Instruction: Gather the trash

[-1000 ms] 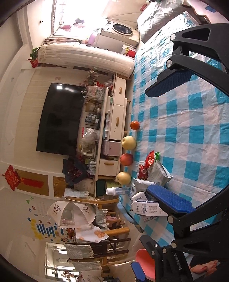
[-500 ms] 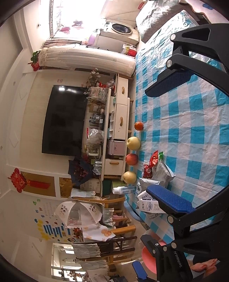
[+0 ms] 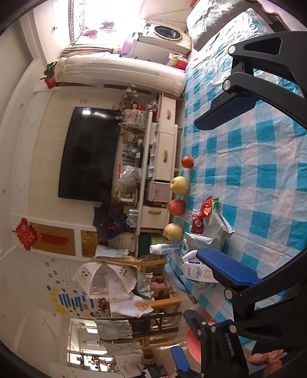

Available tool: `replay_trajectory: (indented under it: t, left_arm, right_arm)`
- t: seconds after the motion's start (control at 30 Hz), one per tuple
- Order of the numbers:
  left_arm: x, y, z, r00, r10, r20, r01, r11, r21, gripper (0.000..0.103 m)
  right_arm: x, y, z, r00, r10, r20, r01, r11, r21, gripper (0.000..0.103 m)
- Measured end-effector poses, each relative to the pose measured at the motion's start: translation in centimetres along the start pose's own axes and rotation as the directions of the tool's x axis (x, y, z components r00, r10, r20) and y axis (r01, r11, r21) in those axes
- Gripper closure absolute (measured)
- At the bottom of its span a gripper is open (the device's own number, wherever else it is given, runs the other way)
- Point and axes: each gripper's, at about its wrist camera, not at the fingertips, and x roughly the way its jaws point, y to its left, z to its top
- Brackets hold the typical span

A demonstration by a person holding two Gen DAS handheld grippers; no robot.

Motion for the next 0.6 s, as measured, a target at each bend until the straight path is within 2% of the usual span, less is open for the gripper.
replay_trajectory:
  t: [0.13, 0.23, 0.43, 0.6]
  left_arm:
    - [0.8, 0.2, -0.5, 1.000, 0.002, -0.012, -0.002, 1.000, -0.005, 0.004]
    - [1.6, 0.8, -1.1, 1.000, -0.026, -0.017, 0.026, 0.999, -0.025, 0.004]
    - [3.3, 2.2, -2.8, 0.996, -0.088, -0.033, 0.085, 0.993, -0.083, 0.004]
    - [4.7, 2.5, -3.7, 0.993, -0.105, -0.047, 0.100, 0.991, -0.092, 0.004]
  right_arm:
    - [0.5, 0.2, -0.7, 0.999, 0.022, 0.025, -0.022, 1.000, -0.008, 0.005]
    - [1.4, 0.3, -1.6, 0.999, 0.042, 0.024, -0.042, 0.999, -0.014, 0.005]
    - [4.9, -0.1, -4.1, 0.993, 0.095, -0.068, -0.093, 0.995, 0.025, 0.005]
    - [6.7, -0.2, -5.5, 0.991, 0.092, -0.101, -0.090, 0.995, 0.032, 0.005]
